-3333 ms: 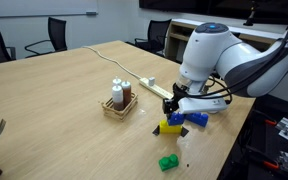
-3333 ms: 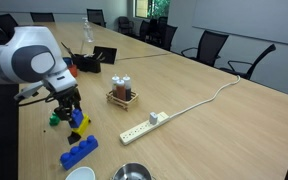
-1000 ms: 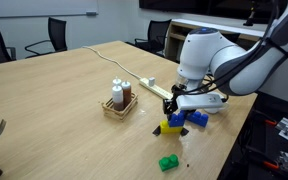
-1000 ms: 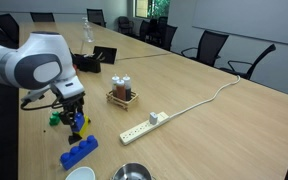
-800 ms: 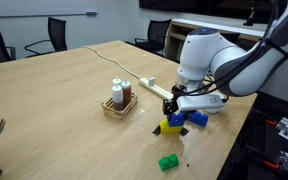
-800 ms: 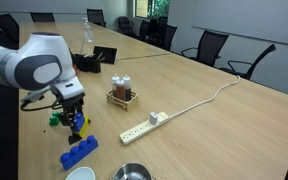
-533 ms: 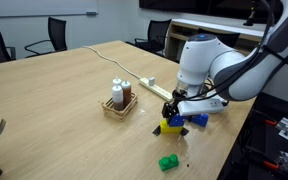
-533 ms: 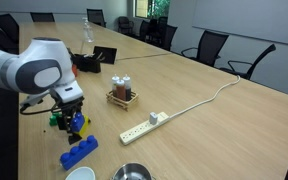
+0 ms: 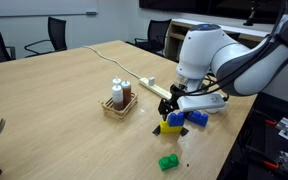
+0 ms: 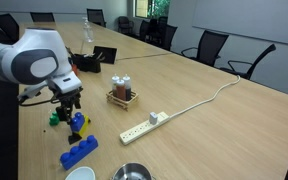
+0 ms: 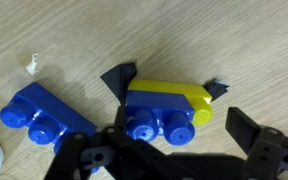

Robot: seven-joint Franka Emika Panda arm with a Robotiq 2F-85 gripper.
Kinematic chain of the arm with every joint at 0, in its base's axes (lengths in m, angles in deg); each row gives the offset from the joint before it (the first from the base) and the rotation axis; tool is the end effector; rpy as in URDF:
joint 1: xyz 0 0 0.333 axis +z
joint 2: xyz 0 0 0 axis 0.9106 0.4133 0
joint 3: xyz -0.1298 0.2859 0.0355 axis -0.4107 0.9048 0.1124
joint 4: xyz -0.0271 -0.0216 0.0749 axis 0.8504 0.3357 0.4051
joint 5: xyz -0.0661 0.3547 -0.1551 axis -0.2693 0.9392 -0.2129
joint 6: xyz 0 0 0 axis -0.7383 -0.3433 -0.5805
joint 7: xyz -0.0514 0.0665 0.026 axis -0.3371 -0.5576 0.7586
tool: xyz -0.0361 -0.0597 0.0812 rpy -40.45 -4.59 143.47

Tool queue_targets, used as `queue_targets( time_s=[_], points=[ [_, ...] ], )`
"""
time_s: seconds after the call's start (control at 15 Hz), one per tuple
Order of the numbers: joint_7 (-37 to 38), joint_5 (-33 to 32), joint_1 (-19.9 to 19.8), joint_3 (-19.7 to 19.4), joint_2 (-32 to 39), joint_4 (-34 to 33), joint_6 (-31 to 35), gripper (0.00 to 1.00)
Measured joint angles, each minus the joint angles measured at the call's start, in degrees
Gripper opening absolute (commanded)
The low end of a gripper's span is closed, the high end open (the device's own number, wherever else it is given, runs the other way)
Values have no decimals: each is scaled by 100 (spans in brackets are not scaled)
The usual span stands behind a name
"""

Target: Put the small blue block on the yellow block

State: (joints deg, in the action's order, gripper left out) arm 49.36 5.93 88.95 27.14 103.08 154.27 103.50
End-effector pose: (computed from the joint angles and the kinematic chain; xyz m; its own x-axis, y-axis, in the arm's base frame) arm 0.4674 0.2380 0.1966 0.7904 -0.6105 0.0506 -0.6085 -0.7920 -0.0507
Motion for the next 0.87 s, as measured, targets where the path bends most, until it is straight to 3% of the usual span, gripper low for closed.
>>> queue_targets(
  time_s=[0.33, 0.87],
  points=[
    [-181, 79, 2, 278, -298, 29, -427, 100],
    [-242, 80, -30, 300, -327, 58, -451, 100]
  ],
)
